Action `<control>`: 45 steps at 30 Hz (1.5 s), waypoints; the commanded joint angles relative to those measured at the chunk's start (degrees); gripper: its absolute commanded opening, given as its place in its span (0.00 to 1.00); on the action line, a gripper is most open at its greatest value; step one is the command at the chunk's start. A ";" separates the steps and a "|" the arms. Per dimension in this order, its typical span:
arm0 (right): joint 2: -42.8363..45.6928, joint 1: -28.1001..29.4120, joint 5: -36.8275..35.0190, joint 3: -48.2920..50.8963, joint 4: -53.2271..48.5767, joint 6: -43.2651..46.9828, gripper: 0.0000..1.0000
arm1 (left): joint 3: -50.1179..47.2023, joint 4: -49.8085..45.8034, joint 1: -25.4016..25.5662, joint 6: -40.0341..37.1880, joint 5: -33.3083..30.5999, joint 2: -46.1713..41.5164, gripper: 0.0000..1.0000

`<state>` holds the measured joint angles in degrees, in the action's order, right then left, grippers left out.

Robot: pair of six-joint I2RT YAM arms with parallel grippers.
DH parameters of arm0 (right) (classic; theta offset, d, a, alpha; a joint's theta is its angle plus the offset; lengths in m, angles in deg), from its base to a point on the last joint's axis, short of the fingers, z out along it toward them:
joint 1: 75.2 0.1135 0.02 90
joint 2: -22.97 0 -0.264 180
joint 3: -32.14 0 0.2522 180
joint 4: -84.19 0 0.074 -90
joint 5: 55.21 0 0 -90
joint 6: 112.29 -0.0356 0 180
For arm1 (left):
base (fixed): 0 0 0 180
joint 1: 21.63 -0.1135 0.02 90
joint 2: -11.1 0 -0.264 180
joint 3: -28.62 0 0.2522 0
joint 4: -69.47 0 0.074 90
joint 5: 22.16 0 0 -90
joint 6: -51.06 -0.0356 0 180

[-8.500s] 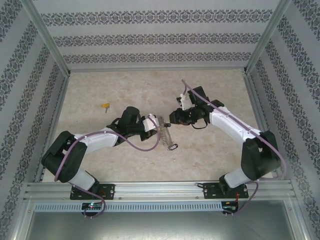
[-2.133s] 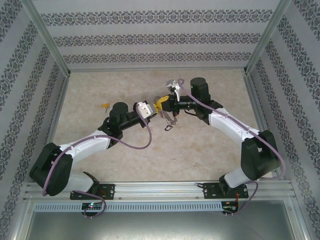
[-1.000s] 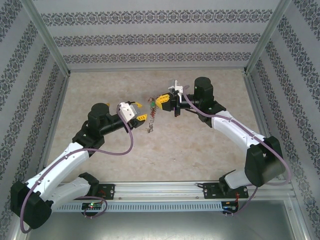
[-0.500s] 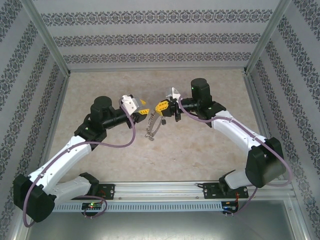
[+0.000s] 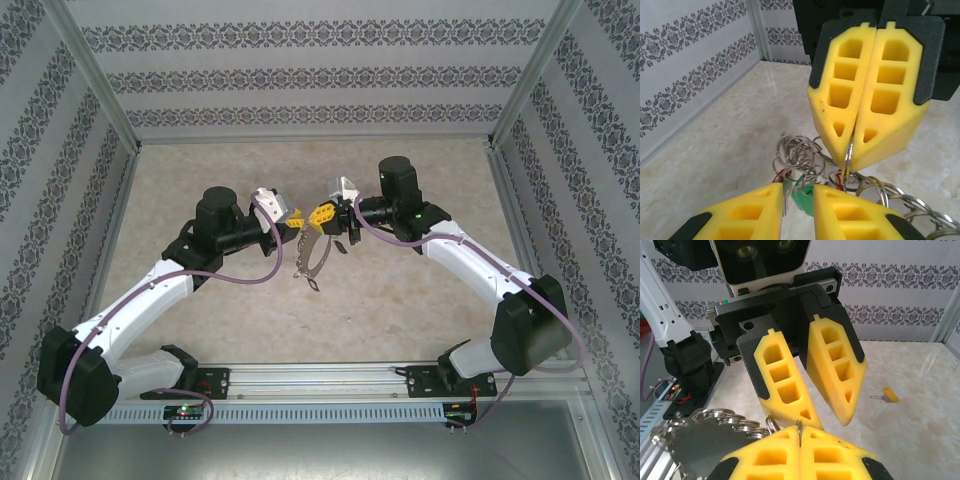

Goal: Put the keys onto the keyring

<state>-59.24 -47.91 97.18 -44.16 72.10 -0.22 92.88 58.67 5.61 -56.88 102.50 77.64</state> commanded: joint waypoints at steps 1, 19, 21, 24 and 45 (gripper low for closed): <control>0.20 0.83 1.43 -2.52 1.51 0.40 0.00 | 0.78 0.63 -0.50 -0.53 2.72 -0.10 0.24; 0.08 2.98 -2.89 -1.71 0.52 2.33 0.00 | 0.24 4.27 -0.41 2.84 7.32 0.56 0.22; 0.17 3.28 -3.65 -1.53 0.60 2.26 0.00 | 0.45 4.58 -0.37 3.25 7.57 0.69 0.18; 0.30 3.56 -4.37 -1.19 0.44 2.41 0.00 | 0.47 4.47 -0.39 3.43 7.76 0.69 0.15; 0.55 4.53 -9.39 -0.47 -3.17 7.11 0.00 | 2.12 1.75 -0.36 2.50 9.09 0.67 0.06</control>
<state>-58.89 -44.54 88.00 -44.69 70.24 5.20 92.75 57.82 5.11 -54.56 108.14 78.56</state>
